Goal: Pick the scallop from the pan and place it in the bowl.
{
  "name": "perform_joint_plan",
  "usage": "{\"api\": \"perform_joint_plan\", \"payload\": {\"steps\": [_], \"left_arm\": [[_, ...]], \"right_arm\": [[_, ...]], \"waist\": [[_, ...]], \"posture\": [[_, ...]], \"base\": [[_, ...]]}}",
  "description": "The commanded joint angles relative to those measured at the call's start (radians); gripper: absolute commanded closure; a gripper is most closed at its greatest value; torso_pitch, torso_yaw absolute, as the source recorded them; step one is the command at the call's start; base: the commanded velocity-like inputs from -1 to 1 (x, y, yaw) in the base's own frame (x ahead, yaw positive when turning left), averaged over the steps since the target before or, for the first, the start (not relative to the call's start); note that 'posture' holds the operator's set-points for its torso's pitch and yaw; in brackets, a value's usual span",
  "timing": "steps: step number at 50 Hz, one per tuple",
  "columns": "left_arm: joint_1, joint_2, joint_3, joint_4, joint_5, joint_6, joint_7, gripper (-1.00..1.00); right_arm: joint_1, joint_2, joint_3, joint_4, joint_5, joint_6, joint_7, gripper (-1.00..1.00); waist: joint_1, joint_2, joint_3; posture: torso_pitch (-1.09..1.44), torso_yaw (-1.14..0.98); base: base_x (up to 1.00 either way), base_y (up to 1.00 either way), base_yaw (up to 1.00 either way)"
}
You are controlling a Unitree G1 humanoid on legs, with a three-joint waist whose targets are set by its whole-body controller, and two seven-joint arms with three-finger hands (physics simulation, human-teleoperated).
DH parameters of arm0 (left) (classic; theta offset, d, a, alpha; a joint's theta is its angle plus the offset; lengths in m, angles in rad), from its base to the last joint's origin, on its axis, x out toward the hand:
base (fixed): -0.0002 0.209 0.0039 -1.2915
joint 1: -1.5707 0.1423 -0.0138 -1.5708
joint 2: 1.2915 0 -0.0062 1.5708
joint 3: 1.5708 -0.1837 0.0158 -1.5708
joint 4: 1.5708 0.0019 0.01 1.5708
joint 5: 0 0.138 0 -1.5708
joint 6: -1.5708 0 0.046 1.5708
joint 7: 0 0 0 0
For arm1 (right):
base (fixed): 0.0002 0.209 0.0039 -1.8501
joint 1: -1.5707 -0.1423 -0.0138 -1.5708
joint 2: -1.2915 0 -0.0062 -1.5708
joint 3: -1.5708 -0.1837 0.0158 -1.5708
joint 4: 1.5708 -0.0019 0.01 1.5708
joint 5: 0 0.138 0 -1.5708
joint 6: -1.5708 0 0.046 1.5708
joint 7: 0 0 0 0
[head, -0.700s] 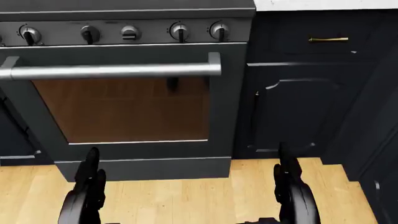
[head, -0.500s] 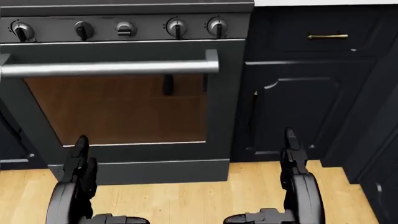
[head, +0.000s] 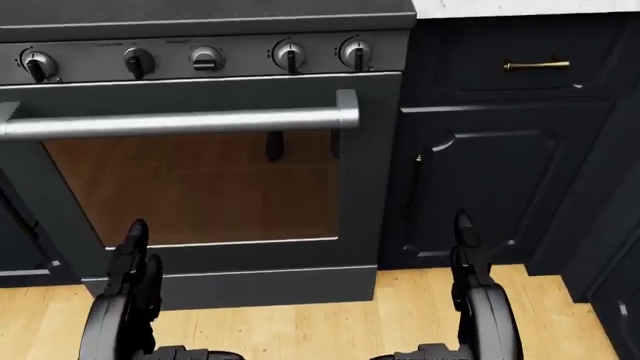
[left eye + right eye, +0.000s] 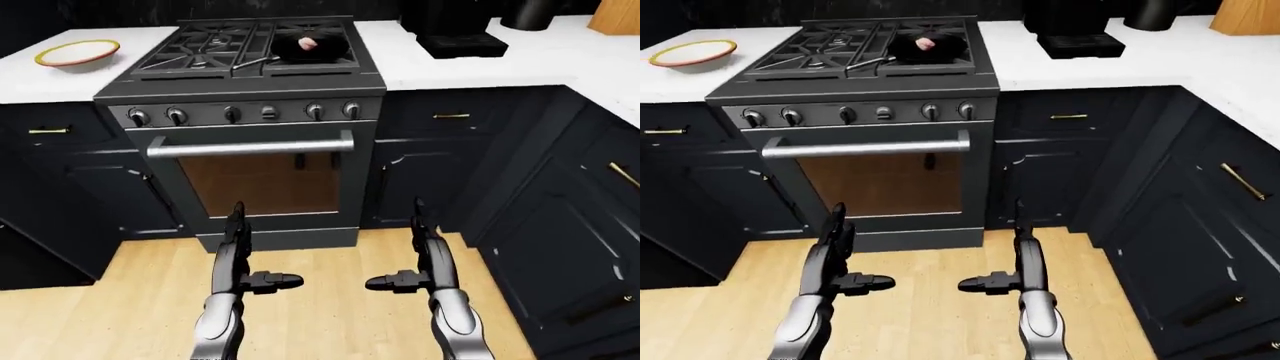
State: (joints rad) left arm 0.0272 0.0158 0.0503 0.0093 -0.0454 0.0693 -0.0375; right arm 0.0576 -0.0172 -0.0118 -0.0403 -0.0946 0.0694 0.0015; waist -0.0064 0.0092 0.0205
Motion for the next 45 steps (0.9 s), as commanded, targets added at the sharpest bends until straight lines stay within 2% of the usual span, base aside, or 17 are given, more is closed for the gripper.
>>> {"api": "perform_joint_plan", "payload": {"steps": [1,2,5,10,11,12,13,14,18,25,27,28,29,30,32,40,45], "left_arm": [[-0.017,0.007,0.007,-0.042,0.0,-0.037,0.002,-1.0],[-0.014,0.006,0.006,-0.047,0.001,-0.035,0.001,-1.0],[-0.012,0.005,0.003,-0.045,0.003,-0.038,0.002,-1.0],[-0.01,0.004,0.002,-0.045,0.004,-0.04,0.002,-1.0],[-0.009,0.004,0.001,-0.046,0.005,-0.04,0.003,-1.0],[-0.006,0.003,0.0,-0.05,0.005,-0.04,0.002,-1.0],[-0.006,0.003,-0.001,-0.049,0.006,-0.04,0.003,-1.0],[-0.007,0.003,-0.001,-0.045,0.006,-0.042,0.003,-1.0],[-0.006,0.003,-0.001,-0.048,0.005,-0.042,0.003,-1.0],[-0.01,0.004,0.005,-0.044,-0.005,-0.03,0.002,-1.0],[-0.031,0.011,0.018,-0.015,-0.011,-0.031,0.002,-1.0],[-0.053,0.021,0.026,0.003,-0.013,-0.023,-0.002,-1.0],[-0.064,0.028,0.028,-0.006,-0.01,0.026,-0.002,-1.0],[-0.081,0.031,0.028,-0.052,-0.015,0.084,-0.002,-1.0],[-0.123,0.033,0.029,-0.055,-0.008,0.118,0.007,-1.0],[-0.407,0.104,0.073,0.047,-0.024,0.271,0.034,-1.0],[-0.578,0.143,0.076,0.101,-0.005,0.353,0.067,-1.0]], "right_arm": [[-0.017,0.003,0.008,-0.046,-0.003,-0.031,0.003,-1.0],[-0.017,0.003,0.008,-0.044,-0.004,-0.032,0.004,-1.0],[-0.017,0.003,0.007,-0.039,-0.007,-0.034,0.005,-1.0],[-0.016,0.003,0.007,-0.039,-0.008,-0.042,0.008,-1.0],[-0.015,0.003,0.006,-0.041,-0.006,-0.043,0.009,-1.0],[-0.013,0.004,0.006,-0.044,-0.004,-0.045,0.011,-1.0],[-0.013,0.004,0.005,-0.042,-0.001,-0.049,0.013,-1.0],[-0.015,0.003,0.004,-0.039,0.0,-0.05,0.014,-1.0],[-0.014,0.004,0.005,-0.041,0.0,-0.049,0.016,-1.0],[-0.012,0.004,0.006,-0.048,0.003,-0.047,0.02,-1.0],[-0.027,0.002,-0.012,-0.048,0.012,-0.023,0.009,-1.0],[-0.037,-0.003,-0.025,-0.059,0.035,-0.005,0.022,-1.0],[-0.061,-0.008,-0.037,-0.048,0.04,0.033,0.017,-1.0],[-0.114,-0.012,-0.065,-0.007,0.086,0.05,0.022,-1.0],[-0.175,-0.028,-0.064,0.031,0.09,0.067,0.021,-1.0],[-0.471,-0.118,-0.1,0.076,0.122,0.287,0.06,-1.0],[-0.619,-0.169,-0.122,0.115,0.14,0.396,0.068,-1.0]], "waist": [[0.0,-0.02,-0.01],[-0.003,-0.039,-0.008],[-0.006,-0.062,-0.008],[-0.015,-0.034,0.016],[-0.027,0.021,0.005],[-0.024,0.078,0.012],[-0.005,0.108,0.016],[-0.005,0.058,0.023],[0.003,0.015,0.009],[0.017,-0.031,0.003],[0.023,-0.065,-0.005],[0.027,-0.054,-0.006],[0.023,-0.046,-0.002],[0.025,-0.042,-0.008],[0.018,-0.031,-0.018],[0.012,-0.017,-0.037],[0.011,-0.016,-0.045]], "posture": [[0.0,0.0],[0.0,0.0],[0.0,0.0],[0.0,0.0],[0.0,0.0],[0.0,0.0],[0.0,0.0],[0.0,0.0],[0.0,0.0],[0.0,0.0],[0.0,0.0],[0.0,0.0],[0.0,0.0],[0.0,0.0],[0.0,0.0],[0.0,0.0],[0.0,0.0]], "base": [[0.0,0.54,0.0],[0.0,0.6,0.0],[0.0,0.8,0.0],[0.0,0.77,0.0],[0.0,0.01,0.0],[0.0,0.0,0.0],[0.0,0.0,0.0],[0.0,0.0,0.0],[0.0,0.0,0.0],[0.0,0.0,0.0],[0.0,0.0,0.0],[0.0,0.0,0.0],[0.0,0.0,0.0],[0.0,0.0,0.0],[0.0,0.0,0.0],[0.0,0.0,0.0],[0.0,0.0,0.0]]}}
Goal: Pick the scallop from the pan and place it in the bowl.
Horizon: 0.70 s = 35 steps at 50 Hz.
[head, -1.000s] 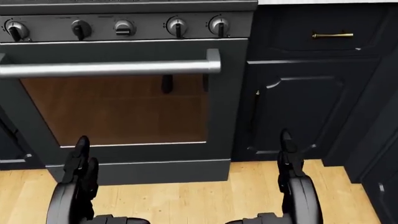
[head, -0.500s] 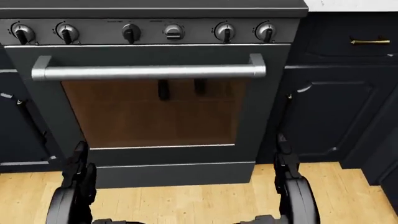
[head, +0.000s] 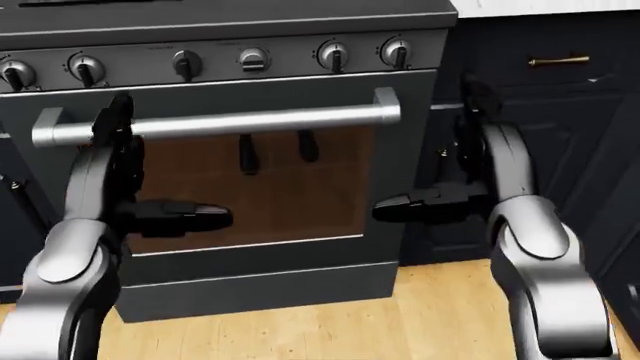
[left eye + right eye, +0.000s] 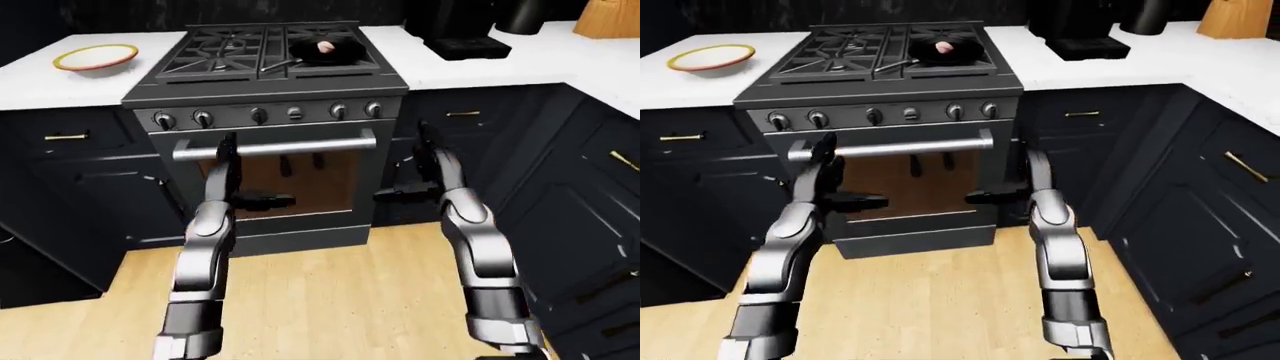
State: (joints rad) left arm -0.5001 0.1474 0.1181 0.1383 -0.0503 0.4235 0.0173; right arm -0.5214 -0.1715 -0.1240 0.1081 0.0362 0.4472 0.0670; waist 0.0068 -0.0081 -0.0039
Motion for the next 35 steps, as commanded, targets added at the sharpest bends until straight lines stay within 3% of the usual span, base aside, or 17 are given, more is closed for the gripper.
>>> {"api": "perform_joint_plan", "payload": {"steps": [1,3,7,13,20,24,26,28,33,34,35], "left_arm": [[-0.101,0.023,0.013,0.008,-0.001,0.002,0.021,-1.0],[-0.201,0.053,0.019,0.078,-0.004,0.023,0.026,-1.0],[-0.365,0.111,0.03,0.224,0.009,0.021,0.03,-1.0],[-0.589,0.185,0.036,0.392,-0.003,0.079,0.014,-1.0],[-0.728,0.213,0.019,0.475,0.036,0.091,0.012,-1.0],[-0.771,0.212,0.02,0.501,0.045,0.091,0.025,-1.0],[-0.77,0.21,0.017,0.499,0.049,0.089,0.026,-1.0],[-0.773,0.21,0.017,0.503,0.053,0.084,0.028,-1.0],[-0.786,0.209,0.014,0.526,0.064,0.068,0.029,-1.0],[-0.787,0.21,0.014,0.523,0.065,0.071,0.027,-1.0],[-0.788,0.211,0.014,0.52,0.066,0.074,0.026,-1.0]], "right_arm": [[-0.079,-0.035,-0.006,-0.013,-0.008,0.024,0.002,-1.0],[-0.165,-0.069,0.01,0.033,-0.037,0.067,0.026,-1.0],[-0.341,-0.11,-0.01,0.13,-0.037,0.136,0.061,-1.0],[-0.598,-0.173,-0.007,0.354,-0.05,0.129,0.089,-1.0],[-0.804,-0.23,-0.002,0.597,-0.089,0.067,0.131,-1.0],[-0.856,-0.244,0.002,0.636,-0.112,0.081,0.14,-1.0],[-0.848,-0.238,-0.015,0.614,-0.086,0.062,0.167,-1.0],[-0.848,-0.247,0.008,0.586,-0.112,0.095,0.177,-1.0],[-0.844,-0.256,0.001,0.588,-0.126,0.09,0.195,-1.0],[-0.844,-0.253,0.001,0.586,-0.129,0.093,0.198,-1.0],[-0.845,-0.25,0.002,0.587,-0.131,0.094,0.2,-1.0]], "waist": [[-0.002,0.0,-0.022],[0.0,-0.001,-0.021],[-0.003,0.001,-0.019],[-0.007,0.006,-0.01],[-0.009,0.007,-0.002],[-0.008,0.005,0.003],[-0.008,0.005,0.007],[-0.007,0.004,0.009],[-0.007,0.004,0.011],[-0.003,0.007,-0.009],[-0.001,0.007,-0.008]], "posture": [[0.0,0.0],[0.0,0.0],[0.0,0.0],[0.0,0.0],[0.0,0.0],[0.0,0.0],[0.0,0.0],[0.0,0.0],[0.0,0.0],[0.0,0.0],[0.0,0.0]], "base": [[0.0,0.0,0.0],[0.0,0.0,0.0],[0.0,0.0,0.0],[0.0,0.0,0.0],[0.0,0.0,0.0],[0.0,0.0,0.0],[0.0,0.0,0.0],[0.0,0.0,0.0],[0.0,0.0,0.0],[0.0,0.0,0.15],[0.0,0.0,0.23]]}}
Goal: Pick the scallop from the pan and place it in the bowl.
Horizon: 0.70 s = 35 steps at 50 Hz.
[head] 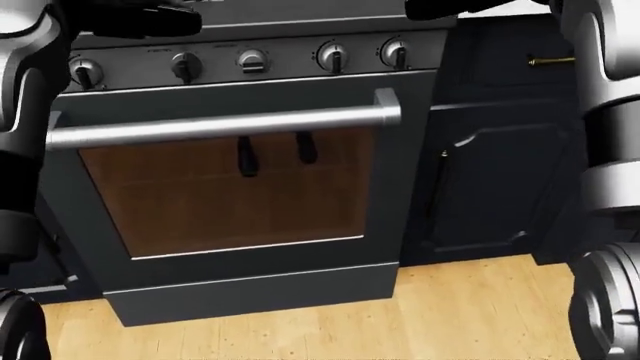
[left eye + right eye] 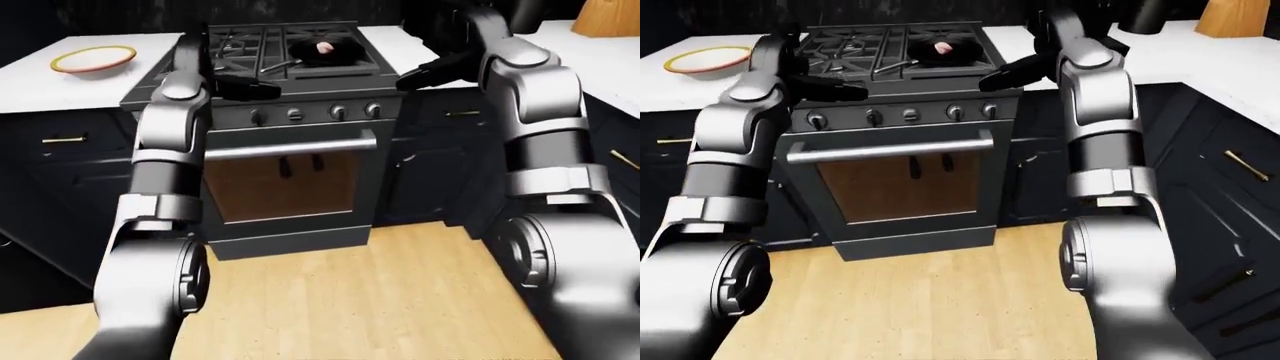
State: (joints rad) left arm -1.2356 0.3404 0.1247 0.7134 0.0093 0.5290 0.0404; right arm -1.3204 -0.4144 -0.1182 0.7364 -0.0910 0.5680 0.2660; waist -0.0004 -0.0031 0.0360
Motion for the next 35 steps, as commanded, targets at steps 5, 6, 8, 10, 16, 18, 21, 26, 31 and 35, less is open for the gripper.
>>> {"api": "perform_joint_plan", "payload": {"steps": [5,6,8,10,16,18,21,26,31,35], "left_arm": [[-0.054,0.018,0.007,-0.063,0.011,-0.024,-0.002,-1.0],[-0.054,0.017,0.007,-0.067,0.012,-0.022,-0.002,-1.0],[-0.057,0.016,0.006,-0.074,0.013,-0.014,-0.003,-1.0],[-0.058,0.012,0.006,-0.08,0.014,-0.009,-0.004,-1.0],[-0.052,0.008,0.005,-0.101,0.017,-0.004,-0.001,-1.0],[-0.046,0.009,0.006,-0.102,0.018,-0.006,-0.001,-1.0],[-0.045,0.009,0.006,-0.102,0.02,-0.006,-0.002,-1.0],[-0.038,0.011,0.008,-0.112,0.02,-0.002,-0.004,-1.0],[-0.042,0.016,0.009,-0.11,0.02,0.0,-0.008,-1.0],[-0.047,0.014,0.009,-0.108,0.02,0.001,-0.008,-1.0]], "right_arm": [[-0.061,-0.009,-0.007,-0.022,-0.014,-0.03,0.004,-1.0],[-0.06,-0.009,-0.007,-0.023,-0.015,-0.03,0.005,-1.0],[-0.063,-0.011,-0.008,-0.029,-0.017,-0.022,0.01,-1.0],[-0.068,-0.013,-0.008,-0.025,-0.02,-0.021,0.011,-1.0],[-0.079,-0.015,-0.016,-0.015,-0.026,-0.021,-0.01,-1.0],[-0.083,-0.015,-0.017,0.001,-0.02,-0.024,-0.005,-1.0],[-0.09,-0.013,-0.012,0.005,-0.02,-0.01,-0.003,-1.0],[-0.1,-0.009,-0.003,0.015,-0.031,-0.006,0.004,-1.0],[-0.106,-0.003,-0.006,0.029,-0.031,-0.016,0.002,-1.0],[-0.107,-0.004,-0.008,0.024,-0.028,-0.009,0.004,-1.0]], "waist": [[0.013,0.0,-0.038],[0.013,0.001,-0.036],[0.015,0.008,-0.032],[0.014,0.018,-0.03],[0.022,0.039,-0.035],[0.019,0.031,-0.015],[0.014,-0.013,0.001],[0.018,-0.008,0.004],[0.001,0.024,-0.003],[-0.005,0.022,-0.036]], "posture": [[0.0,0.0],[0.0,0.0],[0.0,0.0],[0.0,0.0],[0.0,0.0],[0.0,0.0],[0.0,0.0],[0.0,0.0],[0.0,0.0],[0.0,0.0]], "base": [[0.0,0.0,0.48],[0.0,0.0,0.62],[0.0,0.0,0.64],[0.0,0.0,0.73],[0.0,0.0,0.8],[0.0,0.0,0.0],[0.0,0.0,0.0],[0.04,0.0,0.0],[0.05,0.0,0.0],[0.05,0.0,0.0]]}}
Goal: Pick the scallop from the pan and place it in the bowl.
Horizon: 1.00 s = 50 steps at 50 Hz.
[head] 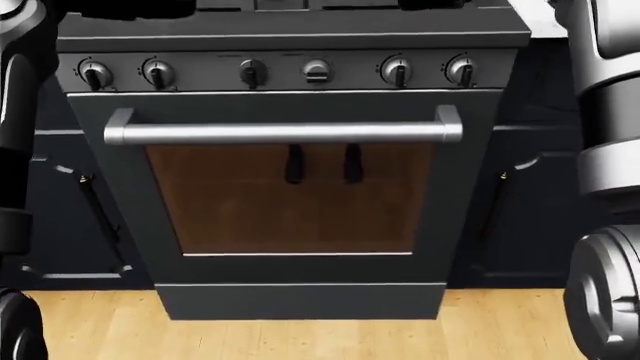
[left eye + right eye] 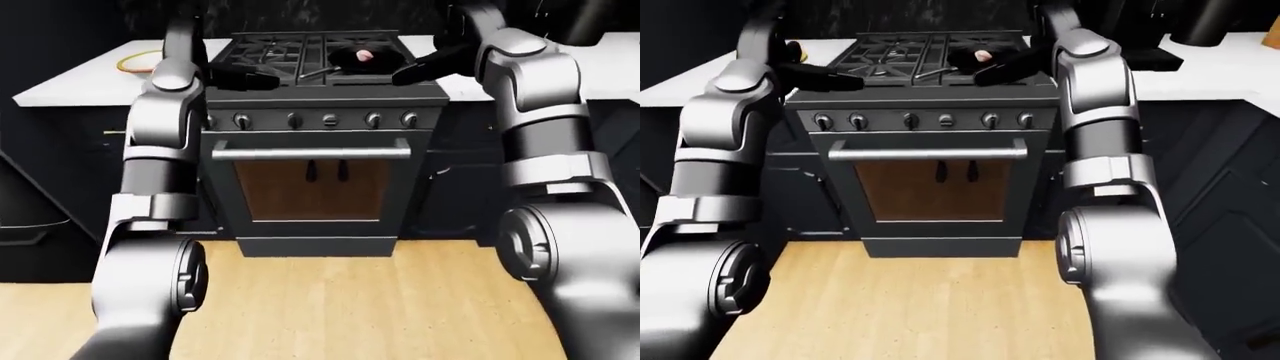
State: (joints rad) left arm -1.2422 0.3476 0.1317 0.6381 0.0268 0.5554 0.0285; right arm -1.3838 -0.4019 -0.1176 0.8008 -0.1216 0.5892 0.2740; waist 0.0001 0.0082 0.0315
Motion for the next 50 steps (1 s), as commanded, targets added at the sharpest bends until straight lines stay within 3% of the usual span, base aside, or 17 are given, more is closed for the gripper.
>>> {"api": "perform_joint_plan", "payload": {"steps": [1,2,3,5,6,8,9,15,20,24,25,28,29,38,42,44,50], "left_arm": [[-0.041,0.006,0.001,-0.031,0.003,-0.027,0.004,-1.0],[-0.041,0.006,0.001,-0.031,0.004,-0.027,0.004,-1.0],[-0.041,0.006,0.001,-0.031,0.003,-0.027,0.004,-1.0],[-0.039,0.006,0.001,-0.029,0.004,-0.03,0.003,-1.0],[-0.038,0.006,0.001,-0.029,0.004,-0.031,0.003,-1.0],[-0.039,0.006,0.001,-0.027,0.004,-0.031,0.003,-1.0],[-0.04,0.007,0.002,-0.027,0.004,-0.031,0.003,-1.0],[-0.036,0.008,0.002,-0.038,0.004,-0.024,0.003,-1.0],[-0.036,0.011,0.003,-0.026,0.006,-0.034,0.003,-1.0],[-0.039,0.008,0.001,-0.032,0.006,-0.028,0.002,-1.0],[-0.041,0.008,0.002,-0.031,0.006,-0.028,0.002,-1.0],[-0.043,0.007,0.001,-0.033,0.005,-0.025,0.002,-1.0],[-0.045,0.01,0.002,-0.042,0.004,-0.016,0.0,-1.0],[-0.06,0.006,-0.002,-0.025,0.011,-0.02,0.002,-1.0],[-0.06,0.007,-0.003,-0.027,0.013,-0.018,0.001,-1.0],[-0.062,0.01,-0.002,-0.028,0.014,-0.017,-0.001,-1.0],[-0.064,0.01,-0.002,-0.035,0.016,-0.01,-0.002,-1.0]], "right_arm": [[-0.041,-0.016,-0.01,-0.041,0.004,-0.031,-0.005,-1.0],[-0.041,-0.016,-0.009,-0.041,0.004,-0.031,-0.005,-1.0],[-0.04,-0.016,-0.009,-0.039,0.004,-0.033,-0.004,-1.0],[-0.038,-0.017,-0.008,-0.039,0.003,-0.034,-0.004,-1.0],[-0.037,-0.016,-0.007,-0.039,0.003,-0.034,-0.004,-1.0],[-0.041,-0.016,-0.005,-0.039,0.001,-0.03,-0.002,-1.0],[-0.042,-0.015,-0.005,-0.038,0.001,-0.03,-0.002,-1.0],[-0.049,-0.013,-0.003,-0.024,-0.004,-0.037,0.0,-1.0],[-0.047,-0.011,-0.006,-0.017,-0.003,-0.044,0.0,-1.0],[-0.049,-0.012,-0.004,-0.026,-0.004,-0.035,0.003,-1.0],[-0.049,-0.012,-0.004,-0.025,-0.004,-0.035,0.004,-1.0],[-0.055,-0.016,-0.005,-0.027,-0.005,-0.028,0.007,-1.0],[-0.056,-0.013,-0.003,-0.029,-0.006,-0.025,0.006,-1.0],[-0.038,-0.012,-0.007,-0.038,-0.004,-0.03,0.004,-1.0],[-0.034,-0.008,-0.007,-0.033,0.0,-0.038,0.003,-1.0],[-0.036,-0.009,-0.007,-0.029,0.0,-0.038,0.003,-1.0],[-0.044,-0.009,-0.007,-0.019,0.003,-0.038,0.001,-1.0]], "waist": [[-0.007,0.01,-0.034],[-0.003,-0.002,-0.012],[-0.001,-0.013,-0.039],[0.002,-0.045,-0.026],[0.002,-0.019,-0.029],[0.004,-0.03,-0.008],[0.001,-0.027,-0.033],[-0.016,0.036,-0.015],[-0.009,0.037,-0.039],[-0.005,0.009,-0.035],[0.0,-0.004,-0.01],[0.003,-0.076,-0.032],[0.011,-0.08,-0.044],[0.003,0.0,-0.011],[-0.01,0.099,-0.031],[-0.017,0.081,-0.01],[-0.007,0.028,-0.021]], "posture": [[0.0,0.0],[0.0,0.0],[0.0,0.0],[0.0,0.0],[0.0,0.0],[0.0,0.0],[0.0,0.0],[0.0,0.0],[0.0,0.0],[0.0,0.0],[0.0,0.0],[0.0,0.0],[0.0,0.0],[0.0,0.0],[0.0,0.0],[0.0,0.0],[0.0,0.0]], "base": [[0.07,0.0,0.0],[0.05,0.0,0.0],[0.05,0.0,0.0],[0.05,0.0,0.0],[0.06,0.0,0.0],[0.05,0.0,0.0],[0.05,0.0,0.0],[0.05,0.0,0.0],[0.05,0.0,0.0],[0.05,0.0,0.0],[0.05,0.0,0.0],[0.06,0.0,0.0],[0.05,0.0,0.0],[0.11,0.0,0.0],[0.19,0.0,0.0],[0.2,0.0,0.0],[0.2,0.0,0.0]]}}
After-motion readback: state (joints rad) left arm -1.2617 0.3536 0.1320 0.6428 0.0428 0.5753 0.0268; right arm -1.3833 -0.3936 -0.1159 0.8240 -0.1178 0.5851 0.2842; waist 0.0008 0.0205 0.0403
